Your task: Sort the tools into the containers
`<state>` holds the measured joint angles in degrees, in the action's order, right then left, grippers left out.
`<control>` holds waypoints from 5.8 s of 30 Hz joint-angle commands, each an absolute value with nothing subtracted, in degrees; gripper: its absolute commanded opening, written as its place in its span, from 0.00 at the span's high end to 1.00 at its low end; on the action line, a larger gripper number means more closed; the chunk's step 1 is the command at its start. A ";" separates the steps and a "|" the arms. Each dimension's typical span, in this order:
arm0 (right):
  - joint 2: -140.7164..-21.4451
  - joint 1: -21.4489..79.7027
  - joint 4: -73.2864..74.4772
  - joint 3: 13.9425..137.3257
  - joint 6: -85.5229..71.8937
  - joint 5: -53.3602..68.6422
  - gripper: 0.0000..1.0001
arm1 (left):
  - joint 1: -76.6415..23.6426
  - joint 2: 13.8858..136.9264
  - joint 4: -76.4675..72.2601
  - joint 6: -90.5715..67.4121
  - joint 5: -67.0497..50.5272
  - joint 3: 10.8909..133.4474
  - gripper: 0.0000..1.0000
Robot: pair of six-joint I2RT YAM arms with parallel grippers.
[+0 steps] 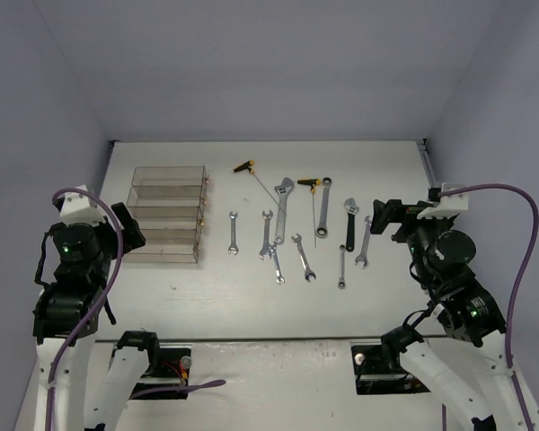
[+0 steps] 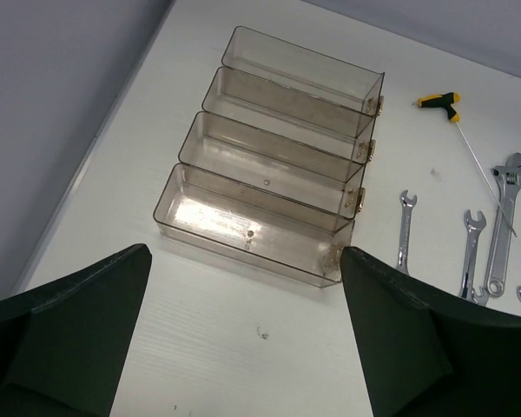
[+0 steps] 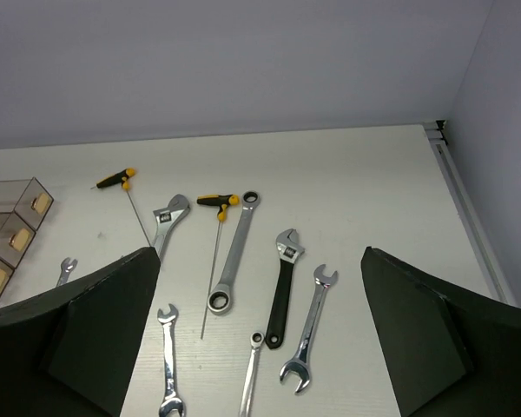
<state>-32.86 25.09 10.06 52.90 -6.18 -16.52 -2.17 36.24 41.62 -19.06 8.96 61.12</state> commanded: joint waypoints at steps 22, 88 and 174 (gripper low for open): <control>-100.10 24.91 4.66 80.53 -24.63 -16.65 0.33 | -2.65 53.33 38.76 -32.96 -4.51 66.83 0.12; -83.40 26.73 4.75 73.63 -0.53 27.59 1.00 | -15.40 74.72 21.82 -46.66 -32.02 80.19 0.12; -77.79 30.59 5.20 72.39 -2.81 24.63 0.01 | -19.46 83.83 10.16 -53.16 -37.97 76.29 1.00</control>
